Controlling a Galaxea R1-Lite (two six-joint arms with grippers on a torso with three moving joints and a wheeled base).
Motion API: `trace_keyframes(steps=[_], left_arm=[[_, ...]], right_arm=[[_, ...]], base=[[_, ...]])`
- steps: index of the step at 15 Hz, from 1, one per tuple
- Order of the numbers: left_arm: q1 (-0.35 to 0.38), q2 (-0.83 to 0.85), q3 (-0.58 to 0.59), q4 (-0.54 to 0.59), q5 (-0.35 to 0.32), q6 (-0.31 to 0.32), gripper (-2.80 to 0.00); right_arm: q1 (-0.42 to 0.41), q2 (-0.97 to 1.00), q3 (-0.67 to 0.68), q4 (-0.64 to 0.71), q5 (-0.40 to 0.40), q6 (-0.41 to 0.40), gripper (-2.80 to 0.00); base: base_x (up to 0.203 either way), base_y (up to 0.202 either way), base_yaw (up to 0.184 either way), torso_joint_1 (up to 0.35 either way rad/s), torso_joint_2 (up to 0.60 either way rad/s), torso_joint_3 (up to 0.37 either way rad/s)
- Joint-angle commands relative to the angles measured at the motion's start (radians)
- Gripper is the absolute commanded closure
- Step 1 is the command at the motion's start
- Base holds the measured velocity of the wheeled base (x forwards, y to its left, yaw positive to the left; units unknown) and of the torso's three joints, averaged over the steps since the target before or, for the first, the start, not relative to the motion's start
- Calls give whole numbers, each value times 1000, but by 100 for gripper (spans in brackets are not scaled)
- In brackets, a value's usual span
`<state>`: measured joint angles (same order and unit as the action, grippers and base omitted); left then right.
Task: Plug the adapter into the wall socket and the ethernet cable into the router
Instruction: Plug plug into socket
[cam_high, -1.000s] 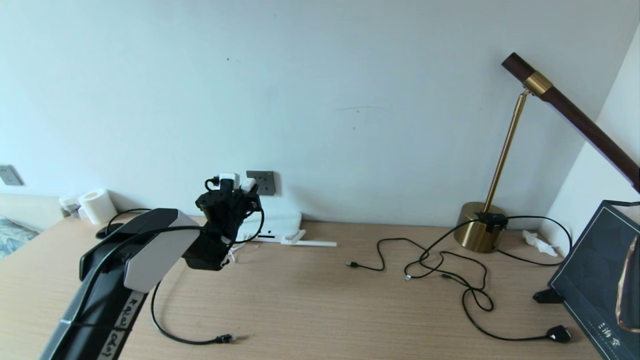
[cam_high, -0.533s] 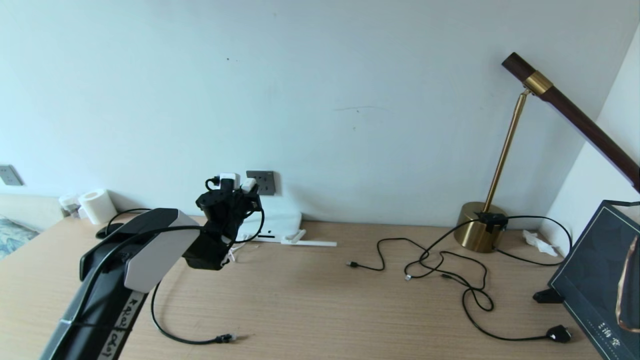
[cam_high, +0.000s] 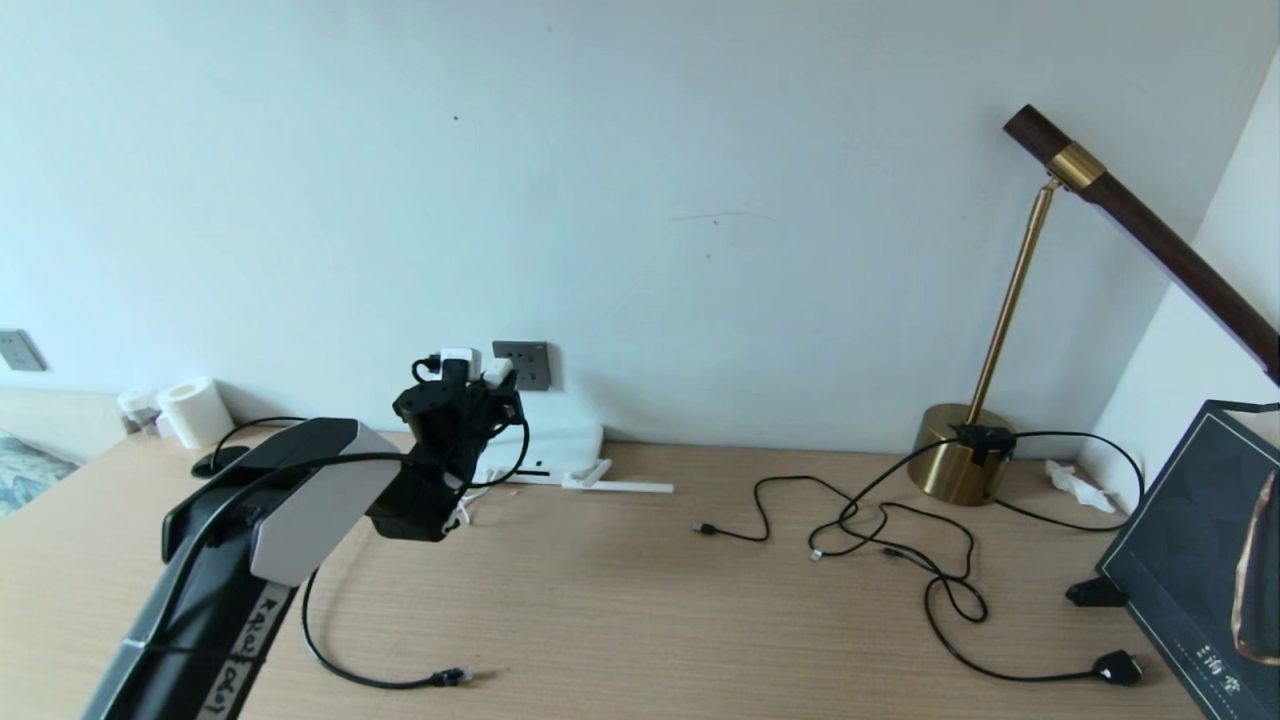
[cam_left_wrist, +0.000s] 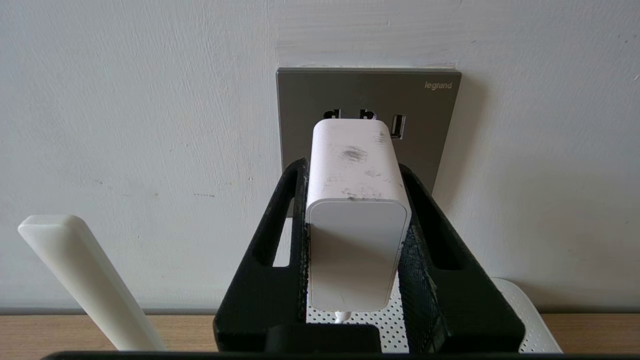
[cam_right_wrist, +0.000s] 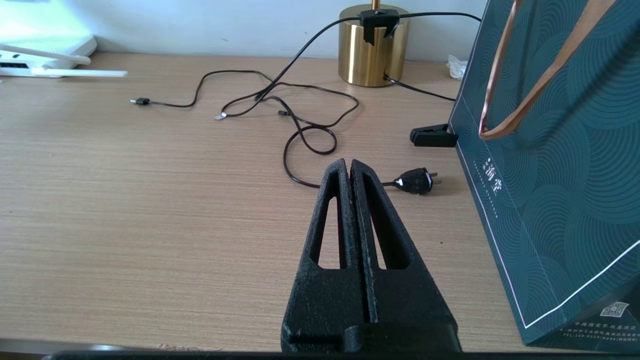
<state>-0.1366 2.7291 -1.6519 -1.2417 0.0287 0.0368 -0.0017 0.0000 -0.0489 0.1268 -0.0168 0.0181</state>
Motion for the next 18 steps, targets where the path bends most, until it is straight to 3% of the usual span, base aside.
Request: trace_keyframes(steps=[1, 18], left_arm=[[0, -2, 0, -7, 0, 0, 0], [-6, 9, 1, -7, 2, 0, 0]], right_arm=[[0, 0, 0, 1, 0, 0, 0], [0, 0, 1, 1, 0, 0, 0]], base=[[0, 0, 0, 0, 0, 0], [0, 0, 0, 0, 0, 0]])
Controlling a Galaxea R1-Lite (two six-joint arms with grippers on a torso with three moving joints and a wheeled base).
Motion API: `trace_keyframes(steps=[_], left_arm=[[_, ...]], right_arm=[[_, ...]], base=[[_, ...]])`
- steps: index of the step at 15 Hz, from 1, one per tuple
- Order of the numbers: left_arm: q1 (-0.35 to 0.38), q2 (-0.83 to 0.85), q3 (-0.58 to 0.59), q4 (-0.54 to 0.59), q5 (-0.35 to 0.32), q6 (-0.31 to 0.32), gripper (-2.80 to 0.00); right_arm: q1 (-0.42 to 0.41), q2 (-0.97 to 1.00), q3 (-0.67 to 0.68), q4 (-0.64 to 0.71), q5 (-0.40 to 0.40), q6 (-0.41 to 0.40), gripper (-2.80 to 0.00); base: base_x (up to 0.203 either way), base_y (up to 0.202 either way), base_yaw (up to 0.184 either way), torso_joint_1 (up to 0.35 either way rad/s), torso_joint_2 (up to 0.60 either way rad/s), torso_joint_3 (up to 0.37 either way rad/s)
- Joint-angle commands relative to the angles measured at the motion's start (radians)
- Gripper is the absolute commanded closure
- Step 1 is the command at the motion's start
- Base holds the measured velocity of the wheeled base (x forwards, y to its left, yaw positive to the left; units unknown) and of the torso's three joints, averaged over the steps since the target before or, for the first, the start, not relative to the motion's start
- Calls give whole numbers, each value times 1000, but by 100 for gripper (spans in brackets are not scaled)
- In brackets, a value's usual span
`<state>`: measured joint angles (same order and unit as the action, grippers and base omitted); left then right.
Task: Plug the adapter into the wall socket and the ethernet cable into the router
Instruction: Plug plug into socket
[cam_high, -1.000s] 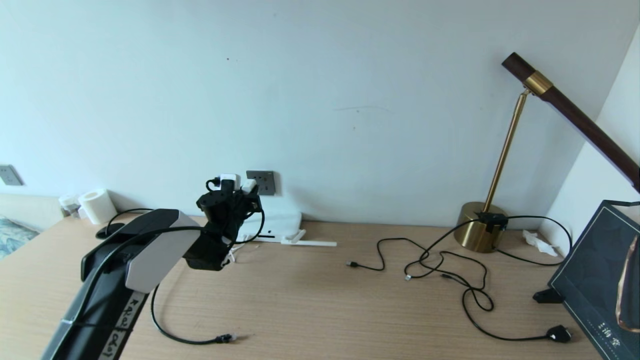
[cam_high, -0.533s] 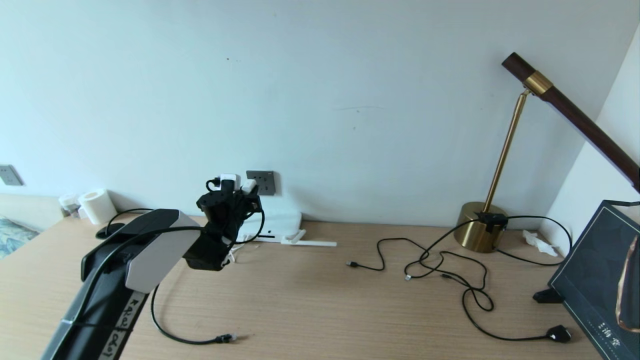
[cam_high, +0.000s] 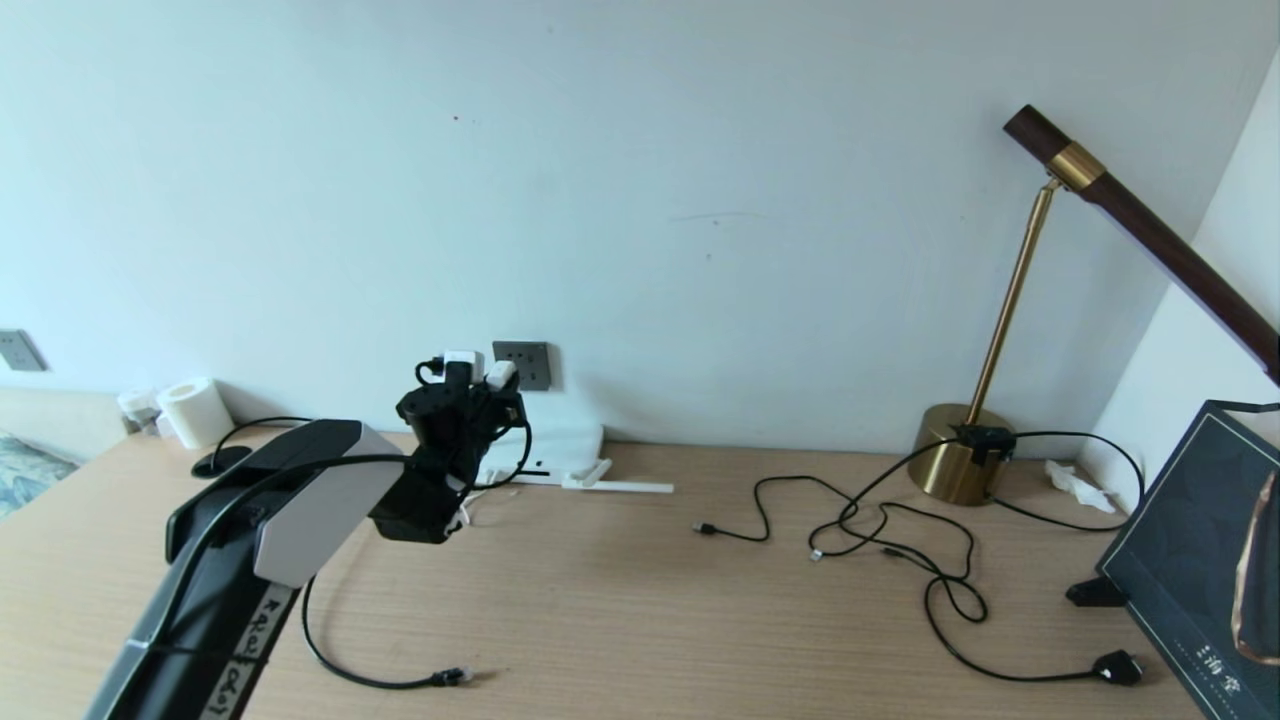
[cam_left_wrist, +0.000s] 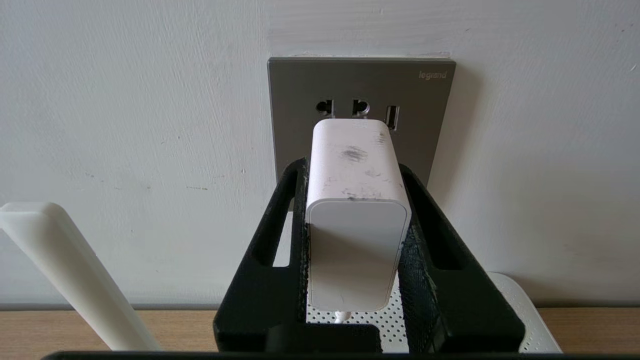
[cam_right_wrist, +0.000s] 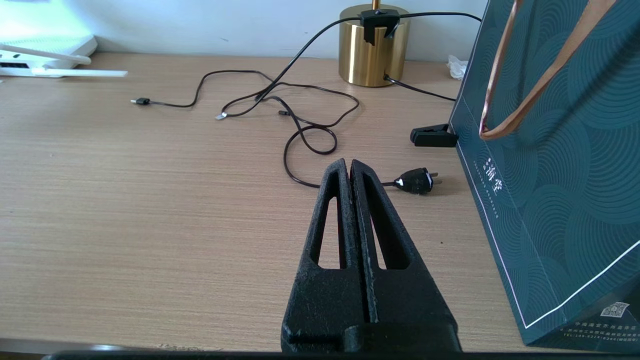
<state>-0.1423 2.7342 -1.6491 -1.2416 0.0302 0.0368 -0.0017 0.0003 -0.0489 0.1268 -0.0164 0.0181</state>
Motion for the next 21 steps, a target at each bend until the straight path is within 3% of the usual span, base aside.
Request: trace_keyframes(steps=[1, 21], left_arm=[[0, 4, -1, -7, 0, 0, 0], [4, 4, -18, 4, 0, 1, 0]], right_arm=[[0, 0, 0, 1, 0, 0, 0], [0, 0, 0, 1, 0, 0, 0]], base=[[0, 0, 0, 0, 0, 0], [0, 0, 0, 0, 0, 0]])
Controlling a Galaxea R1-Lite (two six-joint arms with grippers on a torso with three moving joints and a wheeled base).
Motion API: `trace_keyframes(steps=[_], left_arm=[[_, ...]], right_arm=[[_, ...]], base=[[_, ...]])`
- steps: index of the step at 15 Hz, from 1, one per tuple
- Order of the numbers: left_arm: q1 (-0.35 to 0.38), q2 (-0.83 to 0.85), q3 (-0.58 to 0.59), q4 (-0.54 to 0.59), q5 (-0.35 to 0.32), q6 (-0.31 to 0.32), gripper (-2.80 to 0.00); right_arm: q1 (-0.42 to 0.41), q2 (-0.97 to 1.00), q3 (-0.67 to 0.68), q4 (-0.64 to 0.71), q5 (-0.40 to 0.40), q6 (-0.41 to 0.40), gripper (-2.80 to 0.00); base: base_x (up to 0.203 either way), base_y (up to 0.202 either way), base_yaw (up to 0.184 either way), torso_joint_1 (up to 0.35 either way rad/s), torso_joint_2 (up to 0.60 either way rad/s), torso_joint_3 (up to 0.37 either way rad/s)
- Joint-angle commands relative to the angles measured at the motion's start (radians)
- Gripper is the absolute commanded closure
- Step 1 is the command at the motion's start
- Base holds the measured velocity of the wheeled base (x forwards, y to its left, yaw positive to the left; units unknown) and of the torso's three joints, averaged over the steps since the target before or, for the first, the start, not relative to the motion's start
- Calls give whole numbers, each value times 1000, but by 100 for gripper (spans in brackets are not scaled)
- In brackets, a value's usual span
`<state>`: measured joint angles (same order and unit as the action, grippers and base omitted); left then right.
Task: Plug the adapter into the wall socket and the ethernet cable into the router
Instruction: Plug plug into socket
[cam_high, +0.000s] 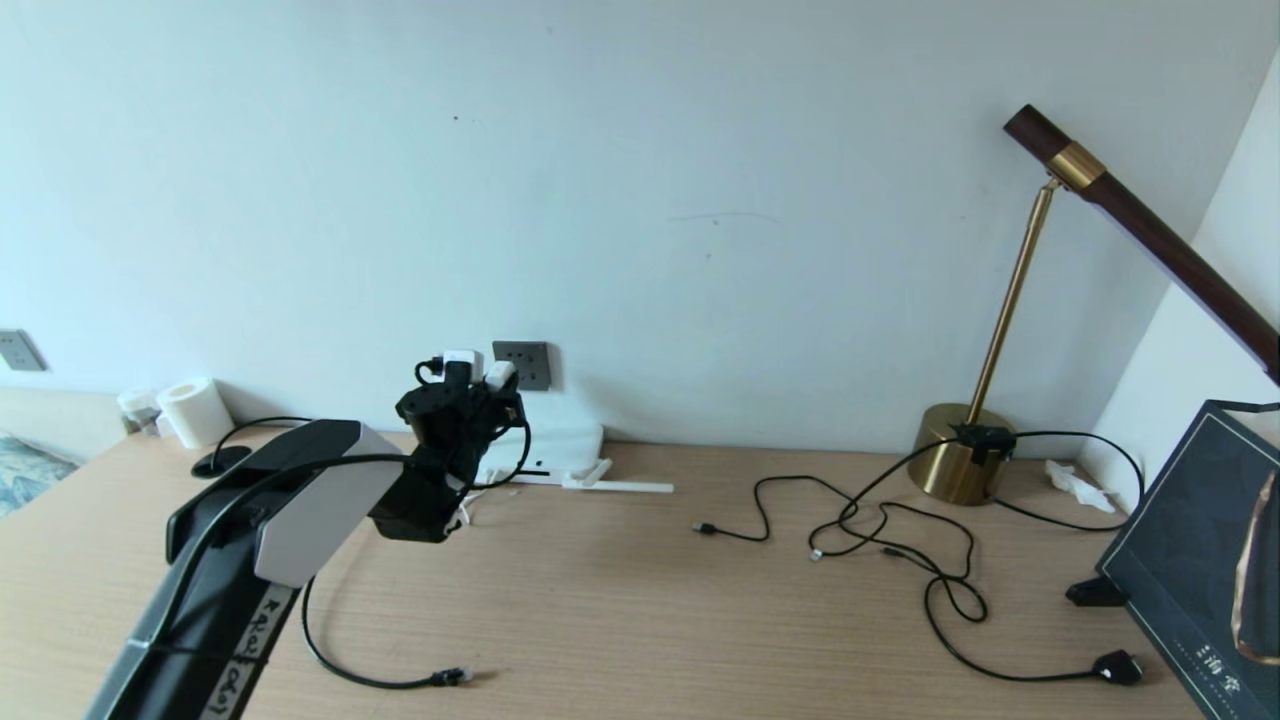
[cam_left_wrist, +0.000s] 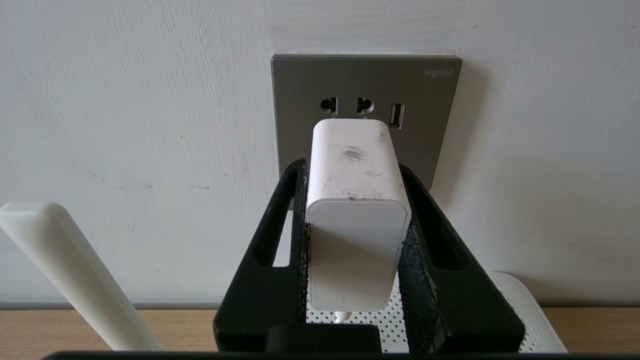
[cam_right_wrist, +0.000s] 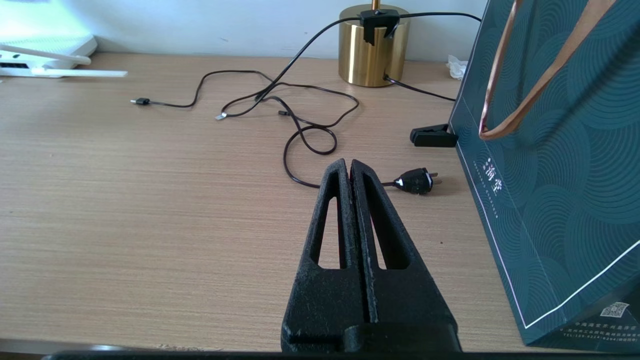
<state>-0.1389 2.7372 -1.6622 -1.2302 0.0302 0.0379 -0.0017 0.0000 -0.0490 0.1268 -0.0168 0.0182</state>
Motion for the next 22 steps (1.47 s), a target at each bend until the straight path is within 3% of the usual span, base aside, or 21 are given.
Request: trace_keyframes(steps=[1, 22], left_arm=[[0, 1, -12, 3, 0, 0, 0], [1, 36, -71, 47, -1, 0, 0]], right_arm=[[0, 0, 0, 1, 0, 0, 0], [0, 0, 0, 1, 0, 0, 0]], base=[[0, 0, 0, 0, 0, 0], [0, 0, 0, 0, 0, 0]])
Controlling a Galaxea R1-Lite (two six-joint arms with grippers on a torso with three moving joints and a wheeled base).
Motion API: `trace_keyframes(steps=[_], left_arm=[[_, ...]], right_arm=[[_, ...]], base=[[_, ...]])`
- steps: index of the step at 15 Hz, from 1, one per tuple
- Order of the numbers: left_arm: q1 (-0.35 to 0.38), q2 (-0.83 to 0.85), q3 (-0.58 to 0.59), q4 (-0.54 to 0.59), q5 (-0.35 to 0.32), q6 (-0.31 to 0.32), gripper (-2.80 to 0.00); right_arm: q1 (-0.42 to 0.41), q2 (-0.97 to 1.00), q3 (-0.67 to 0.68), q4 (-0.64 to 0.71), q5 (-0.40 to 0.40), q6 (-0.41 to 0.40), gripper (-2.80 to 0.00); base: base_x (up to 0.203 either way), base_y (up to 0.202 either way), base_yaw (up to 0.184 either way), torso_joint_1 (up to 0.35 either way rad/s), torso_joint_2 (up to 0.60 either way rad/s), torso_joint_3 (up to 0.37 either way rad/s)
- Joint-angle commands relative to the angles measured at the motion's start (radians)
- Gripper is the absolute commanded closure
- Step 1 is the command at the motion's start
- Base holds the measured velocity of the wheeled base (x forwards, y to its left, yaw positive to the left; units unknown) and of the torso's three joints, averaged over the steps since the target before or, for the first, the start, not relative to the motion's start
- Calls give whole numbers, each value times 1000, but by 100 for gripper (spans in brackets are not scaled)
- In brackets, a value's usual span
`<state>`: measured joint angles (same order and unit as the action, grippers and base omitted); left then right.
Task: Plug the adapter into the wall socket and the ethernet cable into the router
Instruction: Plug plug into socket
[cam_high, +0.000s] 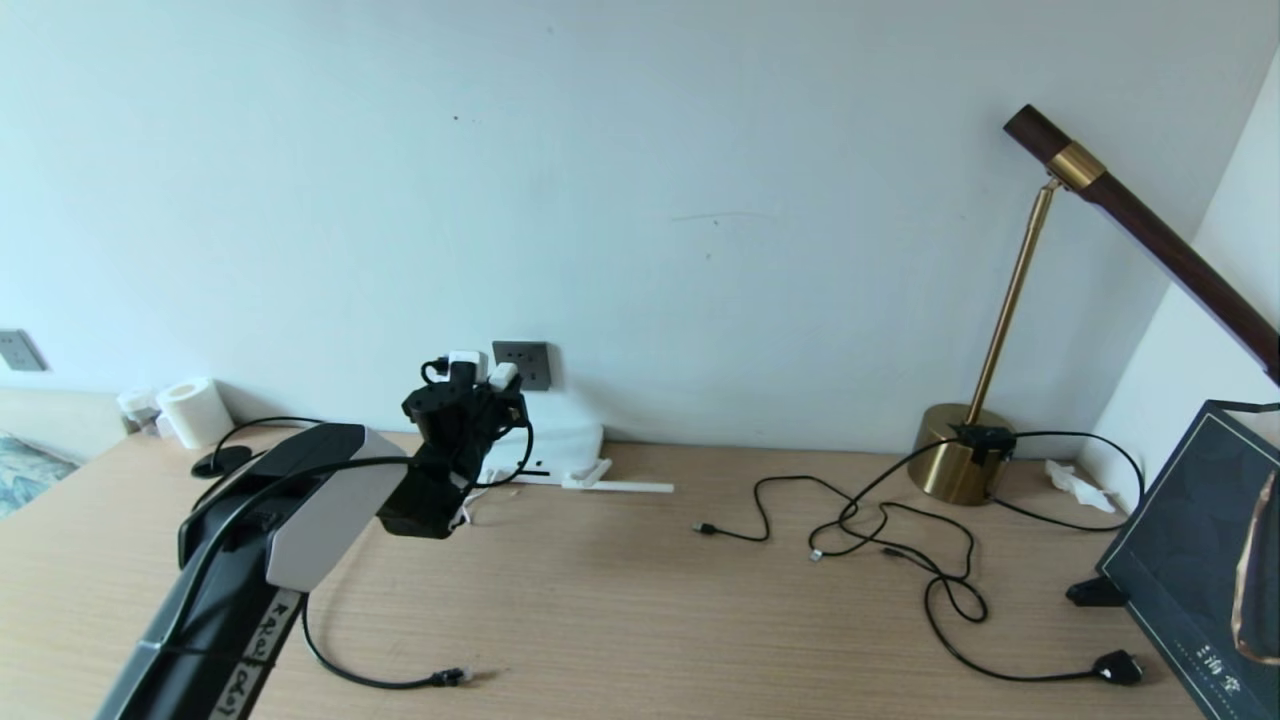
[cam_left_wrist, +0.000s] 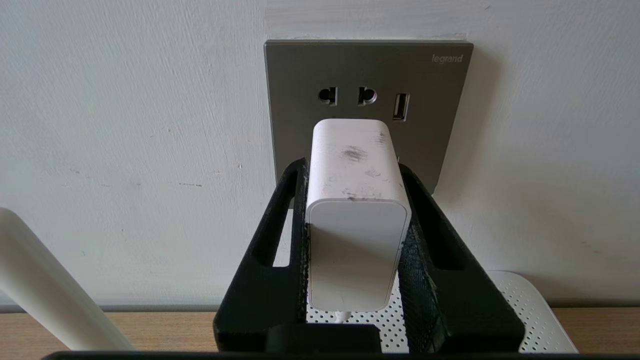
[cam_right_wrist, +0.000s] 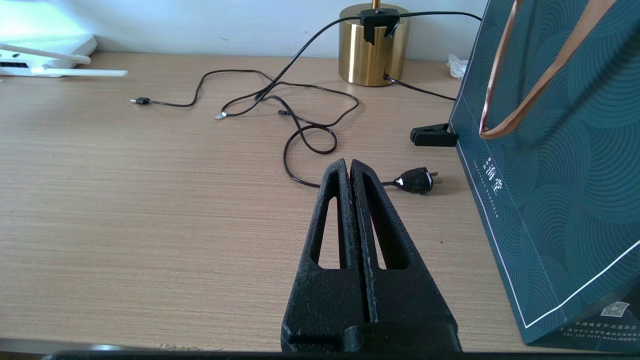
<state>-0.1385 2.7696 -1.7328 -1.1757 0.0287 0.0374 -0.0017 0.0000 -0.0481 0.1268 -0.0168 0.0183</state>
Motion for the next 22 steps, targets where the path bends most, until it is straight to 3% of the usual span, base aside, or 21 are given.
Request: trace_keyframes(steps=[1, 22], left_arm=[[0, 4, -1, -7, 0, 1, 0], [-6, -1, -1, -18, 13, 1, 0]], right_arm=[[0, 0, -1, 1, 0, 0, 0], [0, 0, -1, 1, 0, 0, 0]], base=[[0, 0, 0, 0, 0, 0], [0, 0, 0, 0, 0, 0]])
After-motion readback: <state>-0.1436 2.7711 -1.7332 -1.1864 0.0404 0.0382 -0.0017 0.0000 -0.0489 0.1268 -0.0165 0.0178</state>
